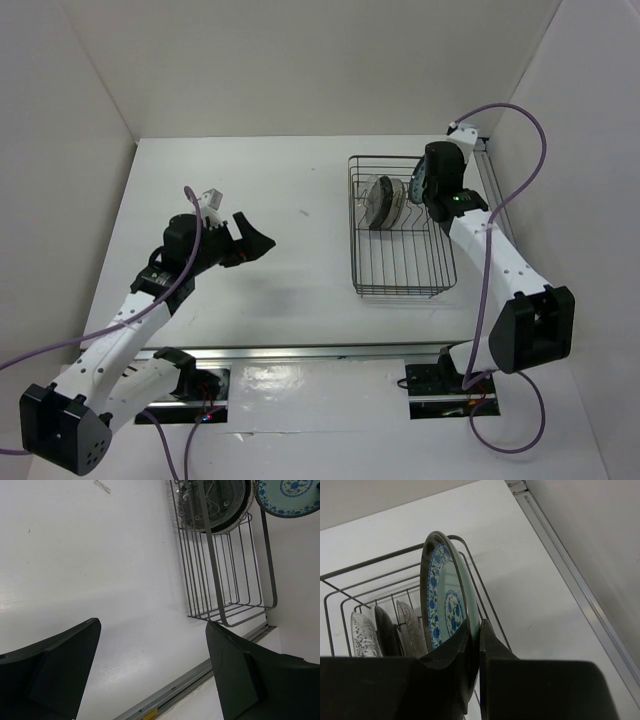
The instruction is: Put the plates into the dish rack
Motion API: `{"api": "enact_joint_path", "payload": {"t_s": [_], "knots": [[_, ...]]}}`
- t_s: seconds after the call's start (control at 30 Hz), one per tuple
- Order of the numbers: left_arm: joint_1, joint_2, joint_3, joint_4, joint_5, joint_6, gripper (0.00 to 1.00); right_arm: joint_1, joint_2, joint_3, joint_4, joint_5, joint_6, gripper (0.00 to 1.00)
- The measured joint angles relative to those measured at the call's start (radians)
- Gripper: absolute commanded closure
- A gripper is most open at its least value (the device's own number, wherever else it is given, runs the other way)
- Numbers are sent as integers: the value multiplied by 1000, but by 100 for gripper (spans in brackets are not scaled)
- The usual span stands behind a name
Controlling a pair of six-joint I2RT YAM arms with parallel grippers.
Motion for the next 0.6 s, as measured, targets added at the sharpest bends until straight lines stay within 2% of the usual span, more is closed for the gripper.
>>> {"api": "enact_joint_path", "payload": {"t_s": [0.6], "knots": [[0,7,0,4,17,0,0,-8,105,-1,6,-48,-23,100]]}}
